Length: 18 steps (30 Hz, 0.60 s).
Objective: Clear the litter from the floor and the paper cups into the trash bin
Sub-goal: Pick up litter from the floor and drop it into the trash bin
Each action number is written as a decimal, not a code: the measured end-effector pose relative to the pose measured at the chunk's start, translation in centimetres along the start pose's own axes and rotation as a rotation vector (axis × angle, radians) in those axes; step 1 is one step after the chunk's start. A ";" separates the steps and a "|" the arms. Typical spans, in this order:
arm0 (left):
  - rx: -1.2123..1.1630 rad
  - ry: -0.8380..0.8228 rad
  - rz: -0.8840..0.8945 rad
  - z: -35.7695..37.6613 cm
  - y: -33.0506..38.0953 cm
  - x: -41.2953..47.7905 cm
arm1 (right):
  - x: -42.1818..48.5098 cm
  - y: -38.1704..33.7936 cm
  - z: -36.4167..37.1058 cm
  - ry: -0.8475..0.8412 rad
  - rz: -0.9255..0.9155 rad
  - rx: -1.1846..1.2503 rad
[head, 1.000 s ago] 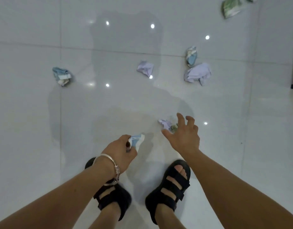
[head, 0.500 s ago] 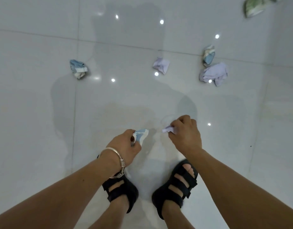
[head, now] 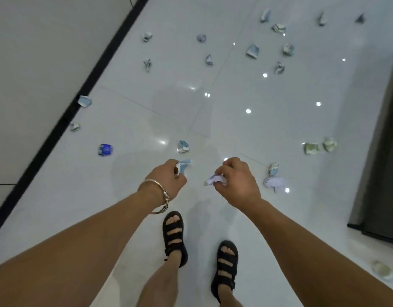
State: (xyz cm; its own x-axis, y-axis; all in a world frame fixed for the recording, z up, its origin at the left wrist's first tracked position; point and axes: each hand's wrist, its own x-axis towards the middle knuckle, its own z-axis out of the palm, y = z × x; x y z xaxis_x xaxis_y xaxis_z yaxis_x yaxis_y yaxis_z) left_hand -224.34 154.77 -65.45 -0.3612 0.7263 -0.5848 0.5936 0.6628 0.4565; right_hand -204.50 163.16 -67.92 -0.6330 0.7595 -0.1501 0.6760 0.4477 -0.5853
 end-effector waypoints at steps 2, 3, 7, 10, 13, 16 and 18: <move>-0.010 0.046 -0.041 -3.2 0.5 -3.2 | 0.2 -3.6 -2.8 -0.022 -0.007 0.000; -0.016 0.071 -0.057 -4.5 0.7 -4.8 | 0.1 -5.3 -4.0 -0.029 -0.021 -0.009; -0.061 0.176 -0.130 -8.5 1.1 -12.5 | -1.4 -11.9 -8.4 -0.078 -0.111 -0.038; -0.121 0.268 -0.188 -10.1 0.7 -18.5 | -3.4 -16.6 -10.7 -0.110 -0.191 -0.044; -0.133 0.309 -0.243 -10.8 -0.5 -23.7 | -5.3 -20.3 -11.7 -0.142 -0.290 -0.076; -0.141 0.374 -0.315 -11.9 -3.3 -29.8 | -7.8 -25.0 -11.4 -0.195 -0.414 -0.130; -0.133 0.400 -0.370 -12.5 -5.7 -34.0 | -9.9 -28.5 -10.5 -0.233 -0.511 -0.169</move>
State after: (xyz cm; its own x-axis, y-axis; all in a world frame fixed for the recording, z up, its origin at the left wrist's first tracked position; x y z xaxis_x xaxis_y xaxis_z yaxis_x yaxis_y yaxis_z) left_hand -224.44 128.60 -39.82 -0.7883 0.4364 -0.4338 0.2892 0.8850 0.3648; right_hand -213.51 147.85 -41.35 -0.9478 0.3121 -0.0648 0.3018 0.8133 -0.4975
